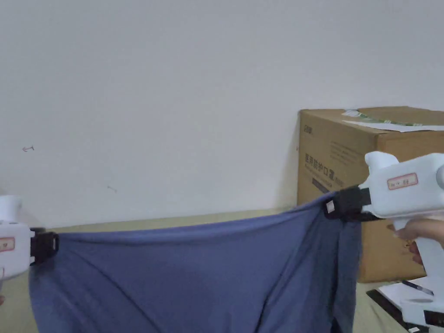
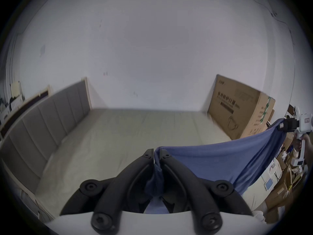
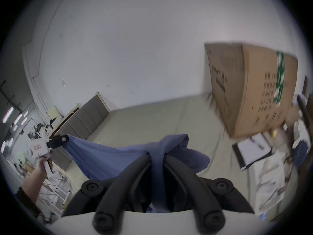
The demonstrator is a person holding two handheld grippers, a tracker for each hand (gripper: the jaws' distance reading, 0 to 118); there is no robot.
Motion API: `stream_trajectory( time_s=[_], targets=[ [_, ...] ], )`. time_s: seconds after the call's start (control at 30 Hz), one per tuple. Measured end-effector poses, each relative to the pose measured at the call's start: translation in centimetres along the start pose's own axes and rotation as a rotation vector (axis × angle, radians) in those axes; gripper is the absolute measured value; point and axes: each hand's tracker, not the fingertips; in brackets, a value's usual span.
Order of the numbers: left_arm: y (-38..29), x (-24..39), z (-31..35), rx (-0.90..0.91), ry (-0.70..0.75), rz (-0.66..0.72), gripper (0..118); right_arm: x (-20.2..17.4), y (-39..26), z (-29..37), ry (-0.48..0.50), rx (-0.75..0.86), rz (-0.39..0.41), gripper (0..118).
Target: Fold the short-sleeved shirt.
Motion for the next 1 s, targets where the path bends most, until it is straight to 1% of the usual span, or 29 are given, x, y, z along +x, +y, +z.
stream_trajectory(
  time_s=[0.1, 0.17, 0.23, 0.27, 0.33, 0.5, 0.57, 0.8, 0.9, 1.0],
  targets=[
    [5.0, 0.4, 2.2, 0.084, -0.011, 0.001, 2, -2.0, 4.7, 3.0, -0.051, 0.068, 0.059, 1],
    [8.1, 0.7, 3.0, 0.134, 0.007, -0.012, 2, -2.8, 7.6, 3.7, -0.083, 0.104, 0.091, 1],
    [11.1, 1.2, 3.4, 0.157, 0.012, -0.015, 2, -4.1, 10.2, 4.3, -0.121, 0.15, 0.145, 1],
    [12.1, 1.4, 3.3, 0.164, 0.016, -0.015, 2, -4.3, 11.4, 4.0, -0.134, 0.166, 0.169, 1],
    [14.2, 1.7, 2.2, 0.178, 0.036, -0.021, 2, -5.3, 13.7, 3.2, -0.193, 0.193, 0.221, 1],
    [17.0, 2.3, -1.9, 0.186, 0.071, -0.017, 2, -6.3, 18.0, -0.8, -0.314, 0.25, 0.284, 1],
    [17.6, 2.6, -3.6, 0.21, 0.087, -0.011, 2, -6.3, 19.2, -2.5, -0.347, 0.277, 0.304, 1],
    [17.5, 3.0, -9.0, 0.272, 0.148, 0.009, 2, -5.6, 20.4, -7.2, -0.383, 0.368, 0.327, 1],
    [15.7, 3.2, -10.8, 0.286, 0.165, -0.005, 2, -5.3, 18.9, -9.2, -0.41, 0.387, 0.353, 1],
    [12.7, 3.1, -12.5, 0.242, 0.158, -0.019, 2, -4.3, 15.3, -11.2, -0.417, 0.391, 0.353, 1]
  ],
)
